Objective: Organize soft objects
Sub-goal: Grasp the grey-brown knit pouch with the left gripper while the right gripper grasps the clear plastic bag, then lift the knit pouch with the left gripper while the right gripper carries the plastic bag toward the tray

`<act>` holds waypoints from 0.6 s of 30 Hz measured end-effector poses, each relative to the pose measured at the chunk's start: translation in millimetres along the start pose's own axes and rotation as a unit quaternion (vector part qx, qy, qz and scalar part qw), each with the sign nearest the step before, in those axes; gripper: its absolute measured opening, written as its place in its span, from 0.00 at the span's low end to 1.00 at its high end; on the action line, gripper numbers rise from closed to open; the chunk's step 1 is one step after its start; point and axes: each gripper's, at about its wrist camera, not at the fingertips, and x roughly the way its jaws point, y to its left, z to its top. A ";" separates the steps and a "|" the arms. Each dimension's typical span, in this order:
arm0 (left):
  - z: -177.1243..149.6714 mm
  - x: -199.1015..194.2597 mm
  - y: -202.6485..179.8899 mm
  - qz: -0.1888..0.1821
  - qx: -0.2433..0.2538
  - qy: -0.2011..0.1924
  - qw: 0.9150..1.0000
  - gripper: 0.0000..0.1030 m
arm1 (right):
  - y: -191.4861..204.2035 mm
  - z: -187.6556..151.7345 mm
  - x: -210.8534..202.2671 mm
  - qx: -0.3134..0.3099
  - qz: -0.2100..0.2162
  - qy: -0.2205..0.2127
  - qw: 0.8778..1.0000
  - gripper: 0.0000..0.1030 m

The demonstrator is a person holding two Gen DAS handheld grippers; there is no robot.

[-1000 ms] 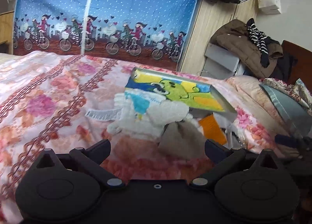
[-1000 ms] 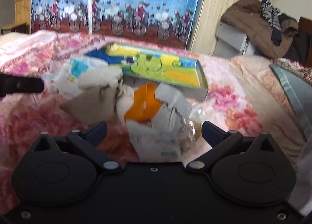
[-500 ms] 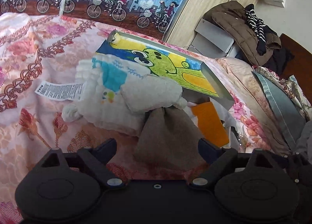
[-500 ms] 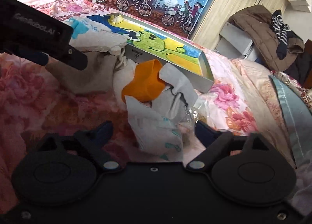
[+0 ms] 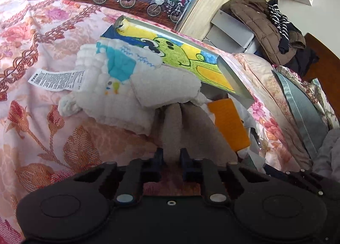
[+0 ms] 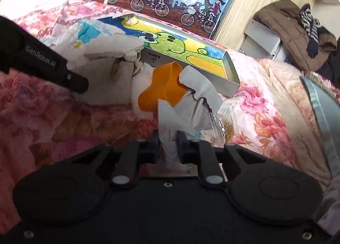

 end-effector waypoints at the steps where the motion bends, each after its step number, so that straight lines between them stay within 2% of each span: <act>1: -1.5 -1.6 -2.7 0.003 0.009 -0.004 1.000 0.13 | 2.5 -0.2 -0.7 -0.009 -0.003 -0.001 1.000 0.08; 8: -11.9 -24.0 -31.1 0.022 0.097 -0.035 0.994 0.10 | 5.1 2.4 -8.8 -0.021 -0.014 -0.027 0.999 0.05; 12: -21.5 -43.6 -43.8 0.031 0.135 -0.049 0.989 0.09 | 4.2 5.6 -19.8 -0.021 -0.005 -0.060 0.998 0.05; 18: -32.9 -75.3 -52.8 0.043 0.148 -0.052 0.987 0.09 | 4.6 8.7 -40.0 -0.018 0.021 -0.114 0.993 0.05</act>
